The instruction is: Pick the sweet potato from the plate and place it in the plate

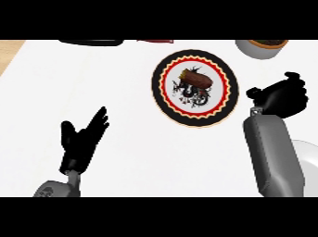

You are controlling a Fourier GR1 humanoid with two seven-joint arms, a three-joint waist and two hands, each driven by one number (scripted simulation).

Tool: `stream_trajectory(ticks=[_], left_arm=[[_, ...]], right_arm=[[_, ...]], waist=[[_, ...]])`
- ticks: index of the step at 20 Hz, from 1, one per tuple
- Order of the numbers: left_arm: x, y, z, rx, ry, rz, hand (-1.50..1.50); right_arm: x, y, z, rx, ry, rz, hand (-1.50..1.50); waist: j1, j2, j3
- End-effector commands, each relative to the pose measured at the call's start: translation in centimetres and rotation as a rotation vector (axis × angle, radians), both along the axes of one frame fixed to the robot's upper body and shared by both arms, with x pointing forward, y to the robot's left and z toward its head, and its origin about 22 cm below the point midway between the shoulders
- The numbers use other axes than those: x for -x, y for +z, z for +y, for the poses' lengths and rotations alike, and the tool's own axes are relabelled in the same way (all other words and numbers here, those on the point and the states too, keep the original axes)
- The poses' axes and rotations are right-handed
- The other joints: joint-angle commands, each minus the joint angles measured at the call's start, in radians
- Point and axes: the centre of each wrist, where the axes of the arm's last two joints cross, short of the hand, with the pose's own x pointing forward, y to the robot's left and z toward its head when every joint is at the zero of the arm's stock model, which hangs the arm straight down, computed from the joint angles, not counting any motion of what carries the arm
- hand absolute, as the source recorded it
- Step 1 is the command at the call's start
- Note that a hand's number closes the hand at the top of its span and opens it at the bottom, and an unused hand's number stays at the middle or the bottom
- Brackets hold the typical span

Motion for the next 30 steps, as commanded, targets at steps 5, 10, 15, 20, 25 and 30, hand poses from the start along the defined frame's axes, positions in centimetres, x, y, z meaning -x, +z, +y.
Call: stream_trajectory(ticks=[5,10,15,20,25,30], left_arm=[[0.0,0.1,-0.3,-0.007,-0.008,0.006,0.0],[0.3,-0.2,0.8,-0.01,0.015,0.018,0.0],[0.4,-0.8,-0.1,-0.003,0.009,0.014,0.0],[0.1,-0.8,0.8,-0.015,0.037,0.032,0.0],[0.9,-1.1,2.9,-0.02,0.056,0.033,0.0],[1.0,-1.1,1.5,-0.006,0.071,0.057,0.0]], right_arm=[[-0.1,-1.2,0.9,-0.125,-0.016,-0.413,-1.5],[0.3,-1.4,0.5,-0.126,-0.018,-0.592,-1.5],[0.8,-2.1,2.2,-0.229,0.013,-0.666,-1.5],[3.1,-4.1,4.9,-0.308,0.12,-0.678,-1.5],[6.2,-6.1,7.3,-0.36,0.22,-0.642,-1.5],[8.0,-6.9,8.5,-0.37,0.267,-0.548,-1.5]], waist=[[-0.01,-0.006,-0.002],[-0.018,-0.014,-0.004],[-0.032,-0.022,-0.005],[-0.045,-0.028,-0.006],[-0.046,-0.031,-0.007],[-0.06,-0.034,-0.007]])
